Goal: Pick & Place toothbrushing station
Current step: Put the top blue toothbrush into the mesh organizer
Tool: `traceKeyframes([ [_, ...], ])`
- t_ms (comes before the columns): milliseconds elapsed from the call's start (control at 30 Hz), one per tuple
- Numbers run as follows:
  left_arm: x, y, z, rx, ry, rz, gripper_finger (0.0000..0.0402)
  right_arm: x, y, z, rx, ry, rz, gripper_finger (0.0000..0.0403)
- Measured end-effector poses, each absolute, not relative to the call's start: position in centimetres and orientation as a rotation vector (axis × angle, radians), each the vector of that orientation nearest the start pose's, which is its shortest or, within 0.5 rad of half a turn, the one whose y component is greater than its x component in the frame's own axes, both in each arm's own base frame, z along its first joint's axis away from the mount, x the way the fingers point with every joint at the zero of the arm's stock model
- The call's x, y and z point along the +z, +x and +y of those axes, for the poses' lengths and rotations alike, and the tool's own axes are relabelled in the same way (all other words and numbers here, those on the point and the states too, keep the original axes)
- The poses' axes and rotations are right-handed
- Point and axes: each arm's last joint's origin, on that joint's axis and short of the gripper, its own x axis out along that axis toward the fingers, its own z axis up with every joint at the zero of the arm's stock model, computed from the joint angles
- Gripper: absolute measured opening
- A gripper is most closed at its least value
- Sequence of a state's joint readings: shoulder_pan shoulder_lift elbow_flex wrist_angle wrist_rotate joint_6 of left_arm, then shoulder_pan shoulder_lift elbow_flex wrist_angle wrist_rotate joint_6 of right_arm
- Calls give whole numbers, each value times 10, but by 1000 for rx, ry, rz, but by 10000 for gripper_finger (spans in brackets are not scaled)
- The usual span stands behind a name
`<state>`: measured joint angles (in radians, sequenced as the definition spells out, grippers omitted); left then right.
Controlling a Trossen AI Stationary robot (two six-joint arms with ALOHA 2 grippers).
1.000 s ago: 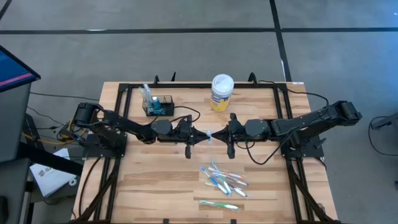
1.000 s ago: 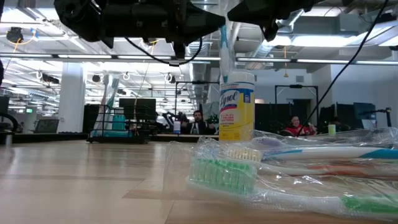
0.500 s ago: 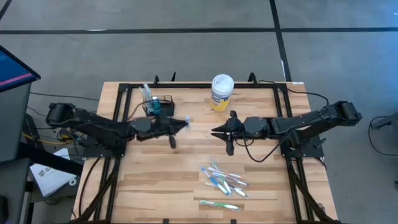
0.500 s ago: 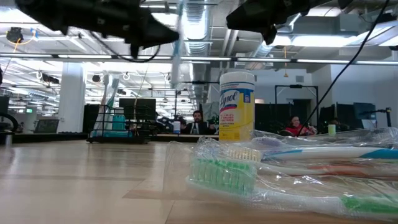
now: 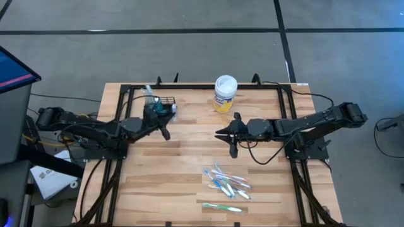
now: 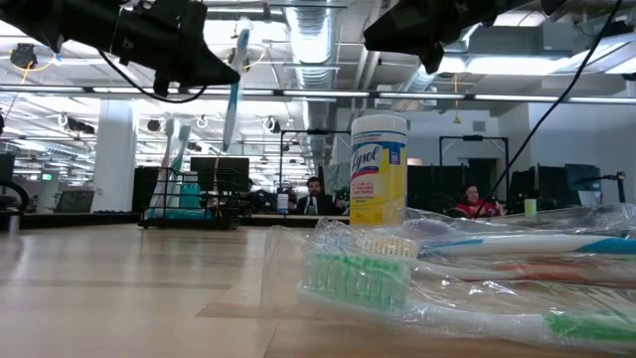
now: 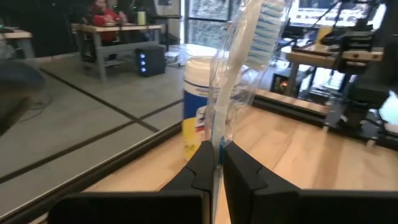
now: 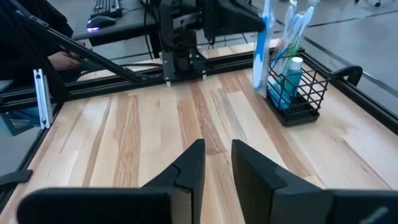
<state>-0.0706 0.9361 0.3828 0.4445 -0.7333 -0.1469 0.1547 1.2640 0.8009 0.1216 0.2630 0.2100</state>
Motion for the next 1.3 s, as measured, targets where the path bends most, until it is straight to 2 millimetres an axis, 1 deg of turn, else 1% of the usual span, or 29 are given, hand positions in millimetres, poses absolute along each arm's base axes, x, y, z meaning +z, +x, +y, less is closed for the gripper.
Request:
traceKeyframes([
  [233,232,180,9,787,-68,74,5,266,274,35,-143,134,335,71],
  [400,237,171,11,830,-67,66,5,266,274,35,-144,133,340,71],
  [533,239,161,13,908,-50,75,5,266,274,35,-144,133,340,71],
  [767,243,146,15,949,-64,67,5,266,274,35,-144,133,340,71],
  [1300,236,124,35,1125,-77,137,5,262,273,35,-145,132,349,71],
])
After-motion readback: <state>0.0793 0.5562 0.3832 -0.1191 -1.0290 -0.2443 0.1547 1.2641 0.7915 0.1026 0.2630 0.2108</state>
